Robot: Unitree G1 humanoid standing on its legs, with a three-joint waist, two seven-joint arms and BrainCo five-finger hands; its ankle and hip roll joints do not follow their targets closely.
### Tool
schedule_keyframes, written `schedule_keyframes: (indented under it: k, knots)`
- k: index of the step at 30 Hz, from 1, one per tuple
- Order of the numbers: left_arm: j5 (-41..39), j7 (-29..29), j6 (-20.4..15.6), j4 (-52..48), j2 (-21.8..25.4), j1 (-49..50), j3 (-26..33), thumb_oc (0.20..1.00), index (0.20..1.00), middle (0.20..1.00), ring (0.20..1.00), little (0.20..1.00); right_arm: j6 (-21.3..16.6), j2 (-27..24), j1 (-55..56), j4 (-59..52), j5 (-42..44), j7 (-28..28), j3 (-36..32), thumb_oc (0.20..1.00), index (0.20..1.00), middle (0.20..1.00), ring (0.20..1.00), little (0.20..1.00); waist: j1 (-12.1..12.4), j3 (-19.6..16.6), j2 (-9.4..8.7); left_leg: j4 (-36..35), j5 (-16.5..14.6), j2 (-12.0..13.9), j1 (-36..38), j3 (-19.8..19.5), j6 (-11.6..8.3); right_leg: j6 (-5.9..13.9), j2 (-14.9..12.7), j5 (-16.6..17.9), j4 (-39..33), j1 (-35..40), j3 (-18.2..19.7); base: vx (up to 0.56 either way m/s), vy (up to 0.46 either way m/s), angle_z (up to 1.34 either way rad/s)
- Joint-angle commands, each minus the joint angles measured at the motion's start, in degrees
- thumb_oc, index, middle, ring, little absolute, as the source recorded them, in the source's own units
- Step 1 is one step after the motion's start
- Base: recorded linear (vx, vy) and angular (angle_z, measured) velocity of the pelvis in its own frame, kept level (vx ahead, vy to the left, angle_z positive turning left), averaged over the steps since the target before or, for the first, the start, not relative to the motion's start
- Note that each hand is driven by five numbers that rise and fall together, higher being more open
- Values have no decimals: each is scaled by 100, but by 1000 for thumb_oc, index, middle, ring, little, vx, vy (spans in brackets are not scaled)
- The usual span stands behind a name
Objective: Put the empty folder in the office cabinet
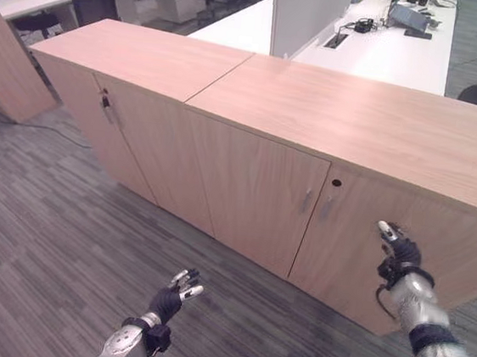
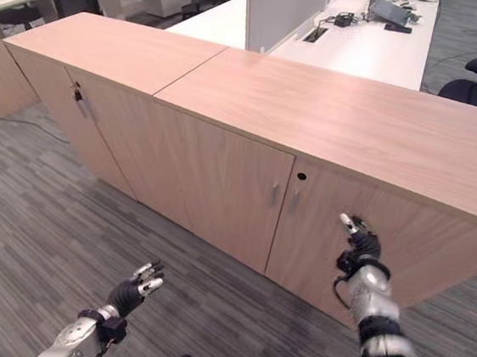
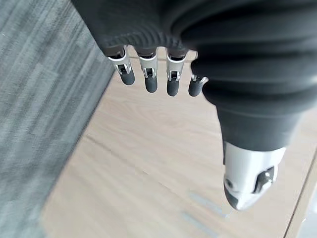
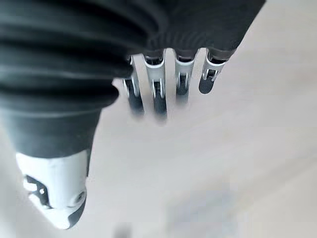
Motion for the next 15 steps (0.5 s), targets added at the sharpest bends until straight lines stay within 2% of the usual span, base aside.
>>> schedule_keyframes:
  k: [1, 5, 8, 15]
  knots:
    - [20, 96, -292, -54, 233, -317, 103, 1000, 1000, 1000, 1000, 1000, -378, 201, -266, 194, -705, 201, -19, 1000, 1000, 1000, 1000, 1000, -106, 206, -401, 19, -306, -17, 144, 306, -15, 444, -225, -591, 67, 698, 63, -17, -12, -17]
    - [230, 118, -298, -73, 225, -242, 184, 1000, 1000, 1000, 1000, 1000, -222, 528, 379, 7, -1015, 358, 168, 1000, 1000, 1000, 1000, 1000, -277, 175, -415, 19, -323, 28, 209, 443, -6, 419, -210, -581, 110, 647, 227, -24, -4, -36]
    - [603, 187, -290, -61, 274, -243, 217, 1000, 1000, 1000, 1000, 1000, -16, 688, 712, 421, -1286, 527, 481, 1000, 1000, 1000, 1000, 1000, -501, 153, -418, 19, -356, 69, 347, 681, -13, 395, -189, -564, 136, 617, 429, -39, 4, -48]
    - [1094, 349, -354, 216, 342, -274, 239, 1000, 1000, 1000, 1000, 1000, 158, 605, 745, 950, -1650, 602, 747, 1000, 1000, 1000, 1000, 1000, -771, 197, -423, 60, -427, 176, 575, 1090, -35, 391, -134, -523, 167, 532, 800, -30, 3, -39]
